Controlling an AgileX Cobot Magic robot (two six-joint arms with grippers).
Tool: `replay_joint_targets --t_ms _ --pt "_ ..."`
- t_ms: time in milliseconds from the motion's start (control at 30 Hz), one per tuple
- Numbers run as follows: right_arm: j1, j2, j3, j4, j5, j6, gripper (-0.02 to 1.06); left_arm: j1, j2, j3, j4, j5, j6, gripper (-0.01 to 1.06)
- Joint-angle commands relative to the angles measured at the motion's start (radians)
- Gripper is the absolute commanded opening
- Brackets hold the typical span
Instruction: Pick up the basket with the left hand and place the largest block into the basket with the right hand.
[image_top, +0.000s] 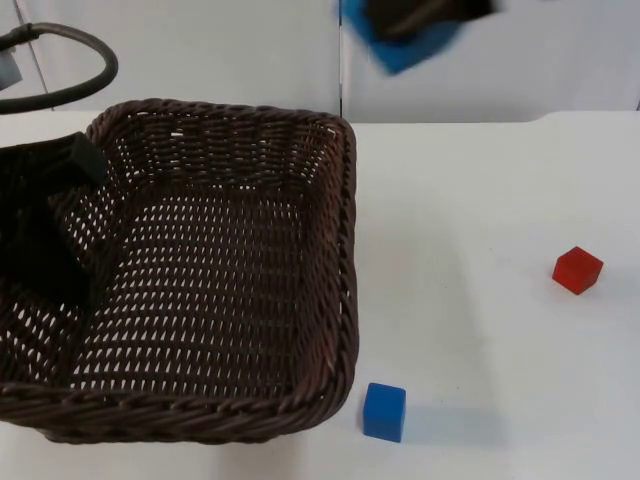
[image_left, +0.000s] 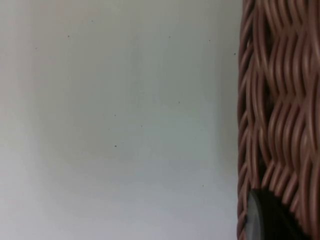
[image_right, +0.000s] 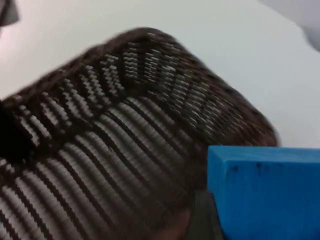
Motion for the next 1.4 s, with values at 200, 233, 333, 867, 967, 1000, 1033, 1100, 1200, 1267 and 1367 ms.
replay_joint_targets --t_ms 200,233,333,867,967,1000,1033,1100,1200,1267,1367 --pt "0.045 0.259 -0.215 0.005 0.043 -0.010 0.00 0.001 -0.010 0.001 -0.017 -0.006 -0.005 0.00" --pt "0.053 0.283 -0.231 0.009 0.043 -0.010 0.00 0.001 -0.010 0.001 -0.017 -0.006 -0.005 0.00" --pt "0.055 0.333 -0.262 0.007 0.043 -0.010 0.00 0.001 -0.010 0.001 -0.017 -0.006 -0.005 0.00" --pt "0.067 0.446 -0.274 0.056 0.074 -0.010 0.13 0.001 -0.010 0.001 -0.017 -0.010 -0.005 0.00" --pt "0.067 0.446 -0.274 0.056 0.074 -0.010 0.30 0.001 -0.010 0.001 -0.017 -0.010 -0.005 0.00" --pt "0.067 0.446 -0.274 0.056 0.074 -0.010 0.41 0.001 -0.010 0.001 -0.017 -0.010 -0.005 0.00" --pt "0.067 0.446 -0.274 0.056 0.074 -0.010 0.51 0.001 -0.010 0.001 -0.017 -0.010 -0.005 0.00" --pt "0.067 0.444 -0.274 0.056 0.076 -0.010 0.64 0.001 -0.010 0.001 -0.017 -0.010 -0.005 0.00" --pt "0.067 0.422 -0.274 0.049 0.112 -0.008 1.05 0.001 -0.010 0.001 -0.017 -0.010 -0.005 0.00" --pt "0.067 0.411 -0.274 0.049 0.122 -0.011 1.05 0.001 -0.010 0.001 -0.017 -0.010 -0.005 0.00" --pt "0.067 0.364 -0.274 0.049 0.131 -0.011 1.05 0.001 -0.010 0.001 -0.017 -0.010 -0.005 0.00"
